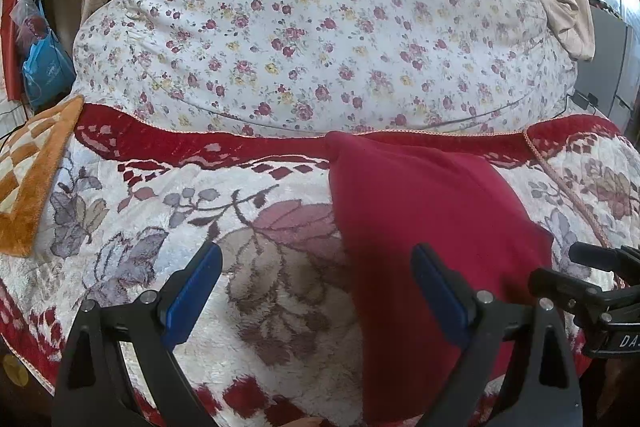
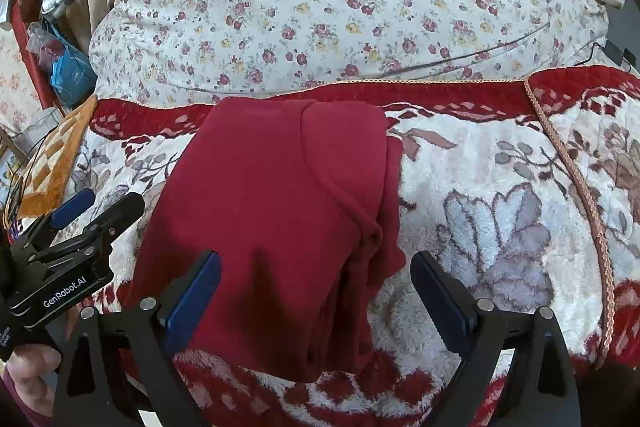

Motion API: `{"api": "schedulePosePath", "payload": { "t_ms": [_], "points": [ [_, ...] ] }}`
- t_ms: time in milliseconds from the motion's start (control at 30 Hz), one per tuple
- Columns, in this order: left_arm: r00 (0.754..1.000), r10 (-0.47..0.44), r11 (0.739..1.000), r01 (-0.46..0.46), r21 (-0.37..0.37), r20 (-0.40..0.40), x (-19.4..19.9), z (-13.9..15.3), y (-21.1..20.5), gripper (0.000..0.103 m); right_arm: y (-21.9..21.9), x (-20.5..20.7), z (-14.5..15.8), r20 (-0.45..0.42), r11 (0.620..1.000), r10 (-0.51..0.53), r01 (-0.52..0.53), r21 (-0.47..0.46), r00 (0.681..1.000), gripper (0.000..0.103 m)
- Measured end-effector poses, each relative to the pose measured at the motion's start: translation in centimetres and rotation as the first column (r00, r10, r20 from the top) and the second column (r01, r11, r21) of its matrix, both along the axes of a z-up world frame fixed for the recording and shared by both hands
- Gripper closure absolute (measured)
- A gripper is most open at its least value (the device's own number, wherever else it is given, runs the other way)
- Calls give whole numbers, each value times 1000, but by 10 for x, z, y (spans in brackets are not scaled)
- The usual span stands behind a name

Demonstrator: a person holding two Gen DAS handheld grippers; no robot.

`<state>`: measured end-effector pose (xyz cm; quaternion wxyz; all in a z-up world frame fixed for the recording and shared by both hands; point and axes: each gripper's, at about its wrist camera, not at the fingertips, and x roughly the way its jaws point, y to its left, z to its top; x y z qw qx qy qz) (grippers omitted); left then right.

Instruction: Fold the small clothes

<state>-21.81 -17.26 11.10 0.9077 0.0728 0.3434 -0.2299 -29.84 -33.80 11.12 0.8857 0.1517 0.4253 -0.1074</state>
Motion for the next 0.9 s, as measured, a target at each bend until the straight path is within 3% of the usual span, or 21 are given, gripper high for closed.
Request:
{"api": "schedulePosePath", "payload": {
  "t_ms": [900],
  "points": [
    [1000, -13, 1000, 13, 13, 1, -5, -6, -8, 9, 3, 2, -8, -24, 1000, 6, -6, 10, 1000, 5]
  ]
}}
